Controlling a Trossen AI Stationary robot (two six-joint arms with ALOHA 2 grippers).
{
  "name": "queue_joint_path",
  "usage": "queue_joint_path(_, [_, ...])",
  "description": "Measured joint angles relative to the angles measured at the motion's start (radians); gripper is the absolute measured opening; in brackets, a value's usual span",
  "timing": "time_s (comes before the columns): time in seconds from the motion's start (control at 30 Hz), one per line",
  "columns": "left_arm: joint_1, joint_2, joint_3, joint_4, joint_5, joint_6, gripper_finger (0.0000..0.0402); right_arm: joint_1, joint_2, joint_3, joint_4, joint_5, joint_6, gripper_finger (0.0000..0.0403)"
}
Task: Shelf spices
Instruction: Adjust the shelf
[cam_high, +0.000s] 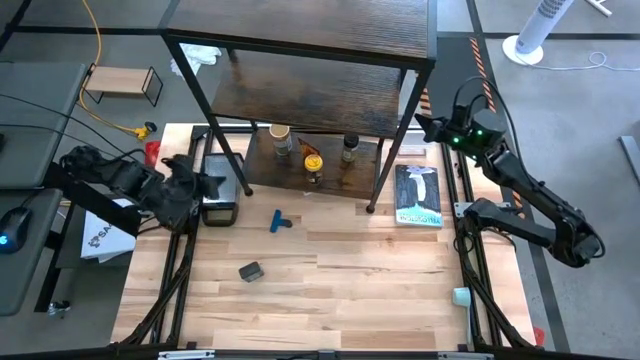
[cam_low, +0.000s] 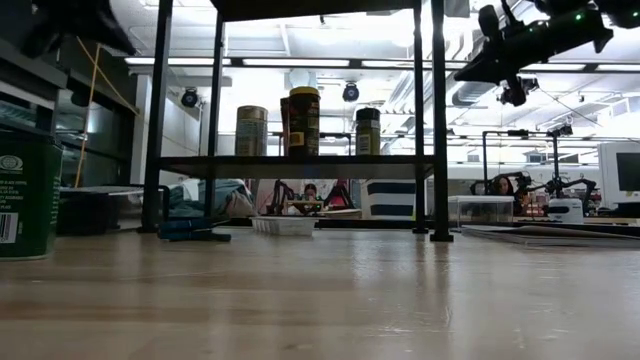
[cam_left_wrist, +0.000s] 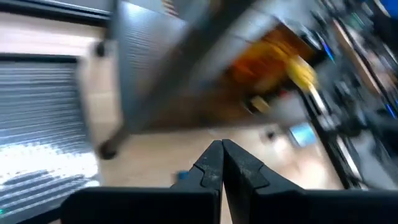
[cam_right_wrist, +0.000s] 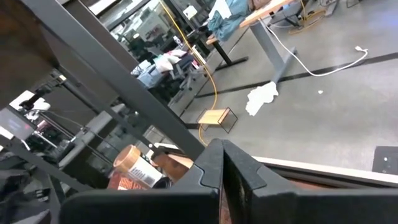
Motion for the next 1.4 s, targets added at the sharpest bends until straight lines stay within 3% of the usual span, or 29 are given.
queue_joint_path(0.27, [0.032, 0.0, 0.0, -0.346, -0.286, -0.499, 0.0, 0.0, -0.001, 0.0, 0.0, 0.0, 0.008, 0.0])
queue_joint_path(0.47, [0.134, -0.008, -0.001, -0.294, -0.429, -0.492, 0.0, 0.001, -0.001, 0.0, 0.039, -0.054, 0.017, 0.0])
queue_joint_path(0.63, [0.171, -0.008, -0.001, -0.1, -0.458, -0.297, 0.0, 0.001, -0.001, 0.0, 0.082, -0.135, 0.054, 0.0])
queue_joint_path(0.93, [0.22, -0.018, -0.001, 0.364, -0.447, 0.301, 0.0, 0.001, -0.016, 0.0, 0.105, -0.172, 0.062, 0.0])
queue_joint_path(1.17, [0.34, -0.06, -0.001, 0.64, -0.308, 0.727, 0.0, 0.001, -0.044, 0.0, 0.105, -0.192, 0.061, 0.0])
queue_joint_path(1.3, [0.442, -0.084, -0.001, 0.672, -0.269, 0.817, 0.0, 0.001, -0.046, 0.0, 0.105, -0.22, 0.061, 0.0])
queue_joint_path(1.4, [0.531, -0.091, -0.001, 0.659, -0.129, 0.83, 0.0, 0.001, -0.046, 0.0, 0.105, -0.237, 0.06, 0.0])
